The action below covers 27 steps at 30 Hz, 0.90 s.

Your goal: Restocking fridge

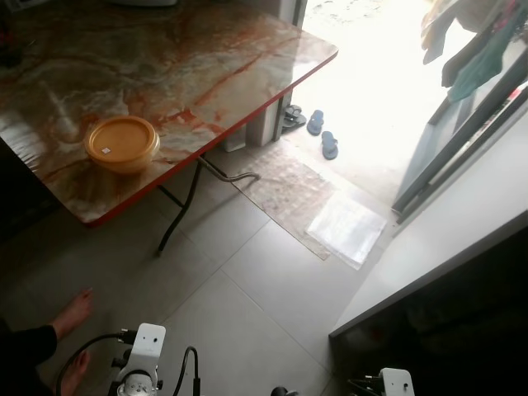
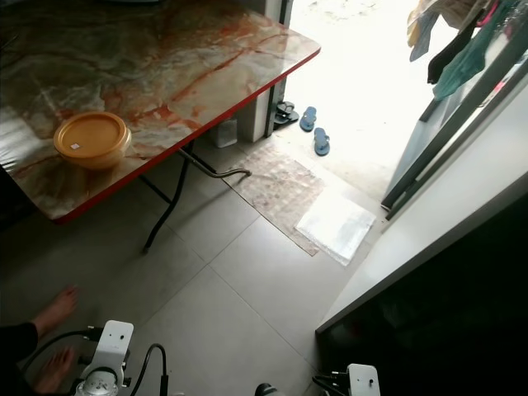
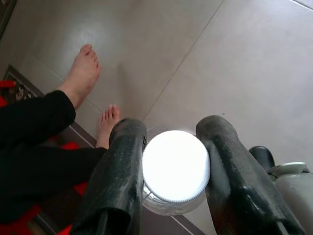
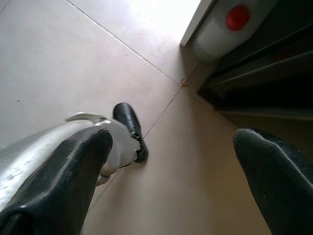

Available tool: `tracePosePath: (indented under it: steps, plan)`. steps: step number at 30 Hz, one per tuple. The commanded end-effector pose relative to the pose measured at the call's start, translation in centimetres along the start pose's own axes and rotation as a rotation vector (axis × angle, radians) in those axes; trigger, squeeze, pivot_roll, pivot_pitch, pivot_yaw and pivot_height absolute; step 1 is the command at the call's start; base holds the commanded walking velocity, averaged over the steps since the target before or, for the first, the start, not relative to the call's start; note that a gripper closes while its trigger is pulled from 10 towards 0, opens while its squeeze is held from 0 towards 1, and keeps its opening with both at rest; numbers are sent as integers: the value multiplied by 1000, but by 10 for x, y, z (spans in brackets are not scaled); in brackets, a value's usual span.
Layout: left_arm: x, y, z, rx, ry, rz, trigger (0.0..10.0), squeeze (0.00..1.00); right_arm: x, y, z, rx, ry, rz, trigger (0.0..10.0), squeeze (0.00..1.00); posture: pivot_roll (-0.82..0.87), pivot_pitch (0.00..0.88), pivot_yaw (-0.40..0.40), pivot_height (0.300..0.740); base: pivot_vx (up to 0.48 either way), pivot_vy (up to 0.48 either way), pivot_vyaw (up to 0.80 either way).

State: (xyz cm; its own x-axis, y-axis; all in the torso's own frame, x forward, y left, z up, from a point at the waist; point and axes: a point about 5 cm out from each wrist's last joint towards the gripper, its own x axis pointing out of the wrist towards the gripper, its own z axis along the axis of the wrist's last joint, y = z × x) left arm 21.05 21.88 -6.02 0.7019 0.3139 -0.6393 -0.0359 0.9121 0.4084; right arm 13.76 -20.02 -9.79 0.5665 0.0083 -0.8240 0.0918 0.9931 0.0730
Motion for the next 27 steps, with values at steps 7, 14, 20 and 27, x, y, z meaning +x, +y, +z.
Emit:
tracePosePath:
  steps: [7,14,20,27]
  plan:
    - [-1,-5,-3,25,9,-17,10000,0,-4,-4,-12,8,41,-15,10000,0,-76,177,-47,740,0,0,-800]
    - [-1,-5,-1,21,3,-15,10000,0,-3,-4,-12,6,41,-15,10000,0,-73,173,-49,740,0,0,-800]
    - [-1,-6,0,19,-2,-14,10000,0,-3,-4,-11,8,40,-15,10000,0,-75,175,-50,740,0,0,-800]
    - [-1,-7,2,14,-5,-14,10000,0,-3,-4,-11,10,40,-17,10000,0,-82,181,-49,740,0,0,-800]
